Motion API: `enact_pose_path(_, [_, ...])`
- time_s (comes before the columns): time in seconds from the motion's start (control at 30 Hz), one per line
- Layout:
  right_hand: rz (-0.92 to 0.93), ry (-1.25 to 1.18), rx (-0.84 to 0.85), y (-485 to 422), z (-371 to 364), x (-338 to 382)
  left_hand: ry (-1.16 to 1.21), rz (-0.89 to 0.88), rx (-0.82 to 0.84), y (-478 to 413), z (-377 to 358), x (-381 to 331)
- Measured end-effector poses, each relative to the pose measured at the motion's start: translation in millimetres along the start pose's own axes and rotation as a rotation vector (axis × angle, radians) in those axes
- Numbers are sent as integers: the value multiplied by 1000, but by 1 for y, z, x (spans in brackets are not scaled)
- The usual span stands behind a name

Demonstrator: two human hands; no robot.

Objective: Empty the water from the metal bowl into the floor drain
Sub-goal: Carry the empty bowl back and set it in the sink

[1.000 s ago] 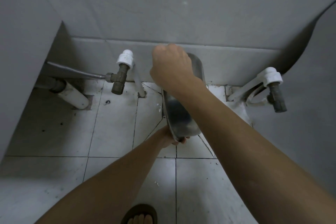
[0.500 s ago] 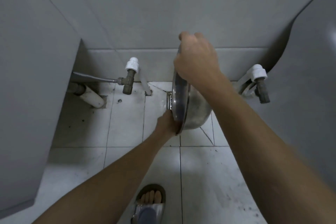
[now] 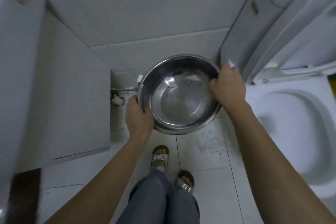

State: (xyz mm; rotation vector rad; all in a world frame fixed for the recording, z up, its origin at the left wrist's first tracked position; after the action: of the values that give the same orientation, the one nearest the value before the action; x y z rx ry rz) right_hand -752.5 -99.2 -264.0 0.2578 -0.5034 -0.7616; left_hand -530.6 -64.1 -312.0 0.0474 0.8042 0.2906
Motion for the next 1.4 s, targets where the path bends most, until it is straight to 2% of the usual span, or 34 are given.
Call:
enact_pose_path(0.13, [-35,-36,-33,57,82,0,37,-162,-39,34,92,-73])
enact_pose_path(0.23, [33,-59,-79,107,144,17,54,-258,-121,57,168,-115])
enact_pose_path(0.4, [176,-150,-84,181,211,71,85,-270,-286,83,278,-156])
enact_pose_path(0.53, [246,-198,-50,238,227,115,85,-281,-389,98,354,-152])
enact_pose_path(0.7, [318,-195,6,309,202,164,44,-232,-434,104,438,-110])
enact_pose_path(0.9, [331,-140,84,375,119,237,53,-177,-413,74,522,-17])
enact_pose_path(1.17, [157,-116,167,444,-17,346,-103,-192,-138,-22,640,119])
enact_pose_path(1.4, [64,16,214,452,-83,388,-193,-209,14,-92,651,168])
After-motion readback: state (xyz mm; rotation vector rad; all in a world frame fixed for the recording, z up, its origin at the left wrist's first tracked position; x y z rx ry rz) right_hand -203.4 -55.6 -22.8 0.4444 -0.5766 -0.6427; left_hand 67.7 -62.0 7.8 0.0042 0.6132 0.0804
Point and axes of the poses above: each hand's wrist, its own y-axis away from the middle knuckle, its own z-axis out of the back of the hand, x = y × z, the point moved 3 cm from there along -y, towards the middle knuckle, and after that the axes turned 14 degrees about -z, right-handed, at the moved point
